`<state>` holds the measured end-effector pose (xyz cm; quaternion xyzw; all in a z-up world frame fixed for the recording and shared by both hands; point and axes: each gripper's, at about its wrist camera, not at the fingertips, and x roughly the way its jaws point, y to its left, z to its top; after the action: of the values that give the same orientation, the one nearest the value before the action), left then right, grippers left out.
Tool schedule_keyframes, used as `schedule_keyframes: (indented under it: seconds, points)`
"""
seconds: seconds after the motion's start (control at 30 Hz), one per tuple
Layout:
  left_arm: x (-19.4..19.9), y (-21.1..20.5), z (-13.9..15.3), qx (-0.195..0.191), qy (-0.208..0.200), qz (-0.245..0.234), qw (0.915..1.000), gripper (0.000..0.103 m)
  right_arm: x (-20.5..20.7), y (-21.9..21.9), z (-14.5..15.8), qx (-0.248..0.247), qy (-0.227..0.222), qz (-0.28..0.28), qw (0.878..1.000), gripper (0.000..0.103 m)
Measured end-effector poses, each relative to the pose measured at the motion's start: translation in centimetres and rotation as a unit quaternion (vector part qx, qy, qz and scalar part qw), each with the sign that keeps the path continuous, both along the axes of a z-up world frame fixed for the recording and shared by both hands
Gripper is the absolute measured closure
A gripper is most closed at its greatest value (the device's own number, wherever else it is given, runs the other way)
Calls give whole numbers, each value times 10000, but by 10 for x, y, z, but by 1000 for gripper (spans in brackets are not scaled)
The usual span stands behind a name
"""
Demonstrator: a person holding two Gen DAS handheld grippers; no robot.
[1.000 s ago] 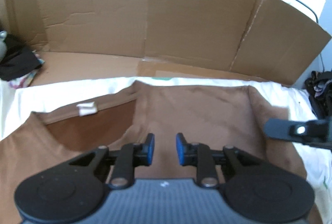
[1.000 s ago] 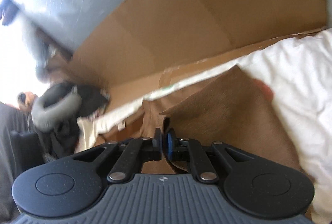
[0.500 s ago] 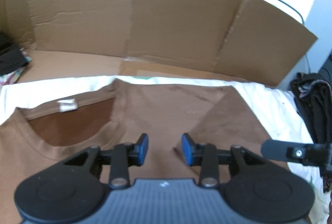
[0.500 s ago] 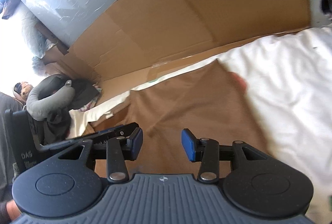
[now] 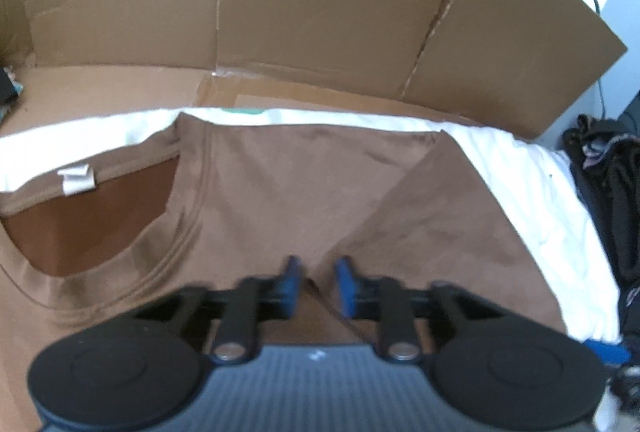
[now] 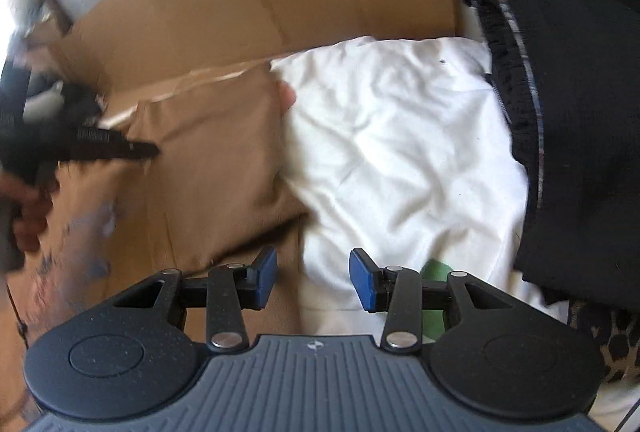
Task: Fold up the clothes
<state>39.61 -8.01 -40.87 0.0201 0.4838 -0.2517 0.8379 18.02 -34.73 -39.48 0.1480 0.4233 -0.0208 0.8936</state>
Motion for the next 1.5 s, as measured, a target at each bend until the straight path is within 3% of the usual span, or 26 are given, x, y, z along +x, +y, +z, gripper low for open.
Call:
schedule_keyframes:
  seconds: [0.07,0.4,0.5,0.57,0.63,1.0,1.2,1.37,1.5]
  points:
    - [0,0,4,48,-56,-35,10000,100,4,6,-2,-136,-60,140,9998,58]
    - [1,-1,15,331,-191,-35,9993,100,27,12,-12,-253,-230,62,9994,60]
    - [1,0,14,318,-176,43,9993,100,33,14,-15,-364,-253,121,9989,75]
    - [1,0,13,298,-150,86,9994,100,31,14,-16,-397,-288,128,9987,93]
    - [0,-1,14,305,-177,95,9993,100,26,16,-16,-468,-356,122,9982,97]
    - [8,7,3,436,-120,514,9977,101,21,28,-12,-849,-185,115,9961,97]
    - [-15,6,27,410,-445,220,9979,91,1,16,7,-399,-324,-27,9987,96]
    - [-46,-1,40,98,-421,140,9990,79,-3,9,23,-50,-676,-151,9976,95]
    - [-73,-14,40,24,-311,148,9994,77,13,10,26,-23,-786,-45,9969,95]
